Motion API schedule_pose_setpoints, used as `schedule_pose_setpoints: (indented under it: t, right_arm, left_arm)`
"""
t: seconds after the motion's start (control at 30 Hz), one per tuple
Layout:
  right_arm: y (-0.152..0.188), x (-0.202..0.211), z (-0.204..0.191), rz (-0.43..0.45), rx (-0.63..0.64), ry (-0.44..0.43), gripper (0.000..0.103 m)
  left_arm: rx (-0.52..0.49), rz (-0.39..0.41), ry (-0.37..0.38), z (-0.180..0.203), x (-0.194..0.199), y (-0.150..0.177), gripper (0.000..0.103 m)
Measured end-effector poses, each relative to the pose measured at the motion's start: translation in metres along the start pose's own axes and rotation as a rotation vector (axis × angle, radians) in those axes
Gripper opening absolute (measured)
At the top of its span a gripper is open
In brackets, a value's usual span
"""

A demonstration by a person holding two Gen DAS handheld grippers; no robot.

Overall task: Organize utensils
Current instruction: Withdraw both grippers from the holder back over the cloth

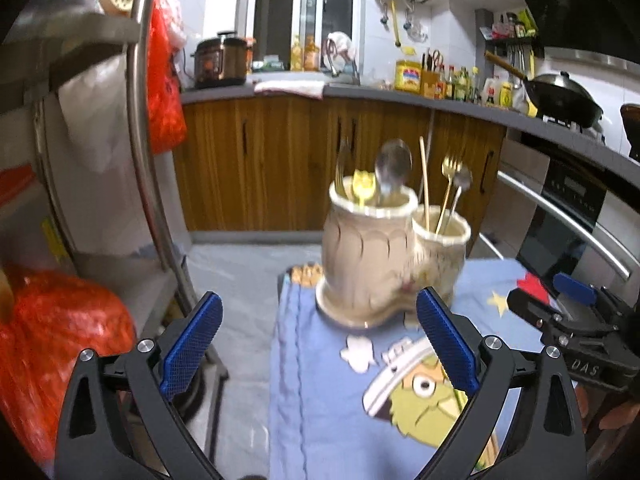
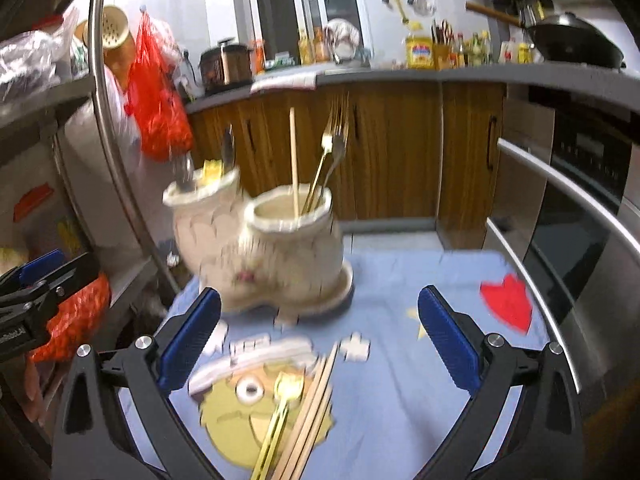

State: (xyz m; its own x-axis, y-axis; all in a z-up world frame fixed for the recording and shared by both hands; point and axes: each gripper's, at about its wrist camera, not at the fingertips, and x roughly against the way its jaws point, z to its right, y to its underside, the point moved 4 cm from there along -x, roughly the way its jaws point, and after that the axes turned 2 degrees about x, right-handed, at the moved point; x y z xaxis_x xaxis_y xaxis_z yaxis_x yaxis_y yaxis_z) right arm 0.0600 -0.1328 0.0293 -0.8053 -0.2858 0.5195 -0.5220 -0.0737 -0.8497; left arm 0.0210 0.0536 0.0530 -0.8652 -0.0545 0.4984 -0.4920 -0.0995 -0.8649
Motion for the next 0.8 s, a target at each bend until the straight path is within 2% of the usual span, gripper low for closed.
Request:
schedule_pose_setpoints:
  t: [0.23,0.33,0.43,0.5,0.6,0.7,0.8]
  right_arm:
    - [0.05,-0.015,-0.008,-0.097,0.022,0.013,0.096]
    - [0.06,-0.017,-0.011,-0.11,0.057,0.016,0.086]
    - [0.066,-0.018,-0.019,-0.141,0.075,-0.006,0.066]
    - [0.069,-0.02,-0.024,-0.171,0.08,-0.03,0.053]
    - [0.075,-0.024,-0.035,-0.212,0.106,-0.052,0.038]
    - [0.079,-0.027,-0.041,-0.229,0.135,-0.041,0.029]
    - [0.082,-0.033,-0.042,-0.255,0.14,-0.028,0.027]
  left_arm:
    - [0.032,-0.039,-0.029,-0.015,-0.02,0.035,0.097]
    - [0.067,-0.053,-0.034,-0.026,-0.029,0.045,0.097]
    - [0.08,-0.09,-0.014,-0.028,-0.038,0.05,0.097]
    - [0.073,-0.088,-0.008,-0.026,-0.039,0.05,0.097]
    - [0.06,-0.078,-0.002,-0.023,-0.037,0.05,0.097]
    - [0.055,-0.086,0.004,-0.021,-0.039,0.05,0.097]
    - [0.058,-0.089,0.011,-0.021,-0.039,0.05,0.097]
